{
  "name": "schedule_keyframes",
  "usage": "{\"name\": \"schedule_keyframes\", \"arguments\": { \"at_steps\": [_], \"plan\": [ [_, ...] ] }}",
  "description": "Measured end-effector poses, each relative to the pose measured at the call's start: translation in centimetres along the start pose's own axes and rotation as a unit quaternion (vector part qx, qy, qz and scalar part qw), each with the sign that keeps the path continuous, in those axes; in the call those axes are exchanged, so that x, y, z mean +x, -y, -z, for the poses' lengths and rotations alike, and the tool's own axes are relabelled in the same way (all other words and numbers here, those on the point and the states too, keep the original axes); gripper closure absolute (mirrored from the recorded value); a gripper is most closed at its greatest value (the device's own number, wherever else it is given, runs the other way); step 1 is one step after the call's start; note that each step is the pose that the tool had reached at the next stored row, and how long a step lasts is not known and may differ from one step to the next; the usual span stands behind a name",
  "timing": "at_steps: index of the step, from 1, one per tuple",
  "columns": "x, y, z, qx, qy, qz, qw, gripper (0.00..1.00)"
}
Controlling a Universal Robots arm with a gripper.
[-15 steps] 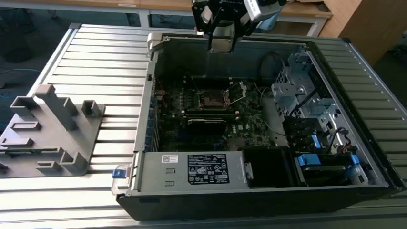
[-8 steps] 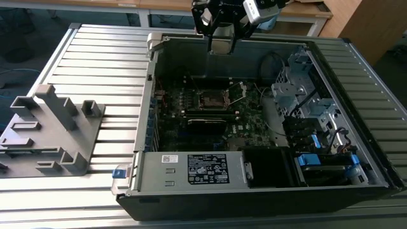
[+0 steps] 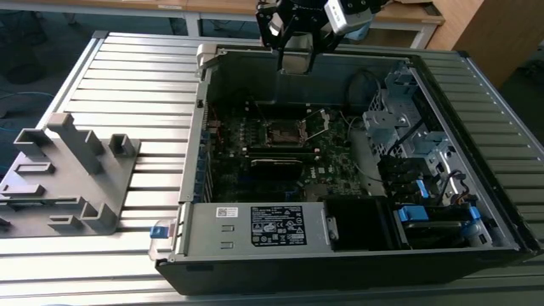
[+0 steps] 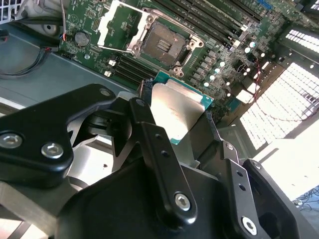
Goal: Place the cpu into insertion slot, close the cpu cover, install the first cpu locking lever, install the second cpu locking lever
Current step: 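Place the cpu into insertion slot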
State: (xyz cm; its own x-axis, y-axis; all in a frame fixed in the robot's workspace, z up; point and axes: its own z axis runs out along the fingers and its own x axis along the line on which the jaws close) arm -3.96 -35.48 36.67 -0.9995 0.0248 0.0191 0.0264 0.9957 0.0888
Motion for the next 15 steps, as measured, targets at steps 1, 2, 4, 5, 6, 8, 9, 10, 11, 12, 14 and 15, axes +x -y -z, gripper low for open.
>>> {"name": "schedule_keyframes", "arguments": {
  "at_steps": [1, 2, 4, 5, 6, 8, 9, 10, 11, 12, 14, 15],
  "plan": [
    [0.0, 0.0, 0.0, 0.0, 0.0, 0.0, 1.0, 0.46],
    [0.0, 0.0, -0.03, -0.0001, 0.0, 0.0, 1.0, 0.46],
    [0.0, 0.0, -0.05, -0.0001, 0.0, 0.0, 1.0, 0.46],
    [0.0, 0.01, -0.05, -0.0001, 0.0, 0.0, 1.0, 0.46],
    [0.0, 0.01, -0.06, -0.0001, 0.0, 0.0, 1.0, 0.46],
    [0.0, 0.02, -0.16, -0.0002, 0.0001, 0.0, 1.0, 0.46],
    [0.0, 0.02, -0.23, -0.0001, 0.0, 0.0, 1.0, 0.46],
    [-0.01, 0.03, -0.32, -0.0001, 0.0, 0.0, 1.0, 0.46],
    [-0.01, 0.04, -0.4, -0.0001, 0.0, 0.0, 1.0, 0.46],
    [-0.01, 0.04, -0.45, 0.0, 0.0, 0.0, 1.0, 0.46],
    [-0.01, 0.05, -0.5, -0.0001, 0.0, 0.0, 1.0, 0.46],
    [-0.01, 0.05, -0.55, 0.0, 0.0, 0.0, 1.0, 0.46]
  ]
}}
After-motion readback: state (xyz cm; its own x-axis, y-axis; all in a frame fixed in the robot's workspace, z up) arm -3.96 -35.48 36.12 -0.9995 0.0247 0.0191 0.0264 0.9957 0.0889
